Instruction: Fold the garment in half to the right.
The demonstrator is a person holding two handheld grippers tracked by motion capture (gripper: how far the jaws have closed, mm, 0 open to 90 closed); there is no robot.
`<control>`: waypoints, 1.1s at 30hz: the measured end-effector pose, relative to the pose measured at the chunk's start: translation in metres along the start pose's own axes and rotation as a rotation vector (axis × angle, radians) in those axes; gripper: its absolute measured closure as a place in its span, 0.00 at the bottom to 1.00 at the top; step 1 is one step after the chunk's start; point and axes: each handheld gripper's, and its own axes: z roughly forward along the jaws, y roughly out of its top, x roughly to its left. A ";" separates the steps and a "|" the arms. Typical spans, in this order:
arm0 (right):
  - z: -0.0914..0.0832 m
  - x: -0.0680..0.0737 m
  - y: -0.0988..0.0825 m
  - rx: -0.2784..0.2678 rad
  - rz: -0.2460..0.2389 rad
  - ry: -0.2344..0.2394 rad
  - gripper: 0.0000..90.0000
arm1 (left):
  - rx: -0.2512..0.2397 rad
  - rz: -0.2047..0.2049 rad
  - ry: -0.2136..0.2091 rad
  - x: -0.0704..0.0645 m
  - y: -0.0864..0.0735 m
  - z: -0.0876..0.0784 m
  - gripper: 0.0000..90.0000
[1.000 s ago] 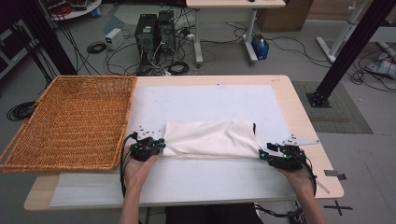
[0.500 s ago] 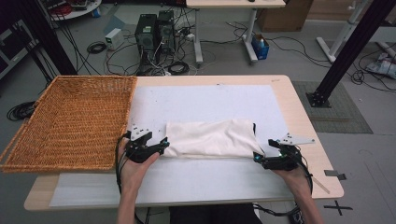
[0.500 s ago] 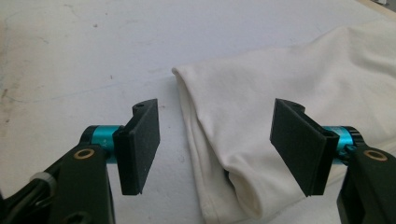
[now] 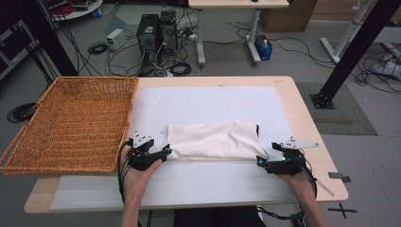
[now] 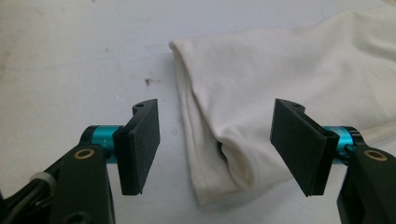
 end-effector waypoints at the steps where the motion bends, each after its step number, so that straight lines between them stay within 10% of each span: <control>1: 0.000 0.000 0.000 0.001 0.001 0.002 0.12 | 0.007 -0.011 0.000 -0.002 -0.003 0.002 0.37; 16: 0.004 0.007 0.004 0.013 -0.040 0.008 0.12 | 0.124 0.021 0.108 -0.016 -0.015 0.016 0.39; 33: 0.004 0.016 0.019 -0.010 -0.057 0.017 0.12 | 0.108 -0.002 0.080 -0.011 -0.018 0.010 0.65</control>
